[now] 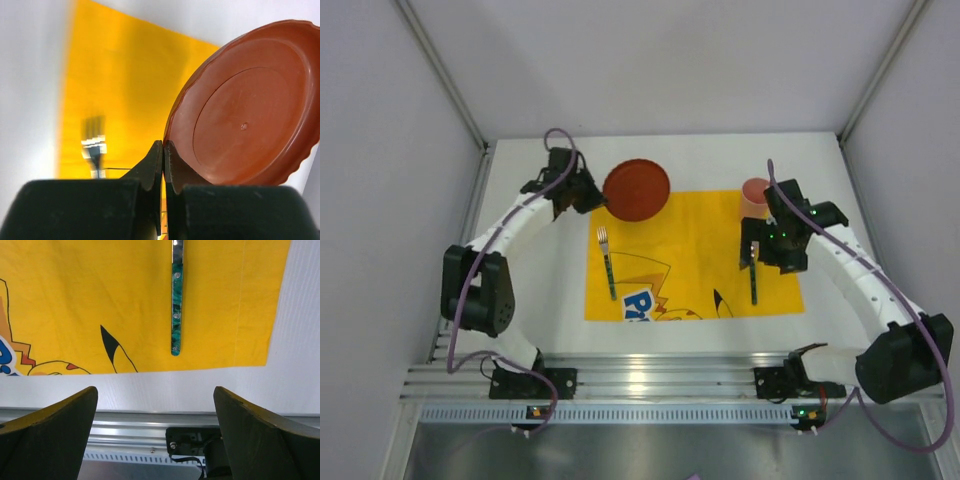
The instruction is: Set the dinner table for one person
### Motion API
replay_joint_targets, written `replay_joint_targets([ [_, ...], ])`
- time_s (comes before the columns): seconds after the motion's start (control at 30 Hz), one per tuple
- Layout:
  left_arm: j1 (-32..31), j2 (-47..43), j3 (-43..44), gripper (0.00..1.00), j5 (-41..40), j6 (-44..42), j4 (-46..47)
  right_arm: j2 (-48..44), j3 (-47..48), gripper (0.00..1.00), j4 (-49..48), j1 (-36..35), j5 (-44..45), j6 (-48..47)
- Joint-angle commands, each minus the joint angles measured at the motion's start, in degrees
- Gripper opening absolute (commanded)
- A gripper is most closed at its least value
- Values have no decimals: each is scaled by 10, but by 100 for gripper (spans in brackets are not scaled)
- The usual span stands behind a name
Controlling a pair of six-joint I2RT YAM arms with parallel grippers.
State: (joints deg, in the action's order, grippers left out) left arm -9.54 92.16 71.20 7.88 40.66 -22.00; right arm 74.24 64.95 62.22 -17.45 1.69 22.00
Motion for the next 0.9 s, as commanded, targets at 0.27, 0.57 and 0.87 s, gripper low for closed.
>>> replay_joint_targets([
  [0.27, -242, 185, 119, 0, -17, 6, -64, -158, -68, 100, 23, 0, 5, 58],
  [0.57, -263, 209, 90, 47, -97, 30, -95, -238, -102, 100, 57, 0, 1, 57],
  [0.87, -271, 42, 97, 81, -143, 26, -109, -291, -42, 100, 24, 0, -99, 26],
])
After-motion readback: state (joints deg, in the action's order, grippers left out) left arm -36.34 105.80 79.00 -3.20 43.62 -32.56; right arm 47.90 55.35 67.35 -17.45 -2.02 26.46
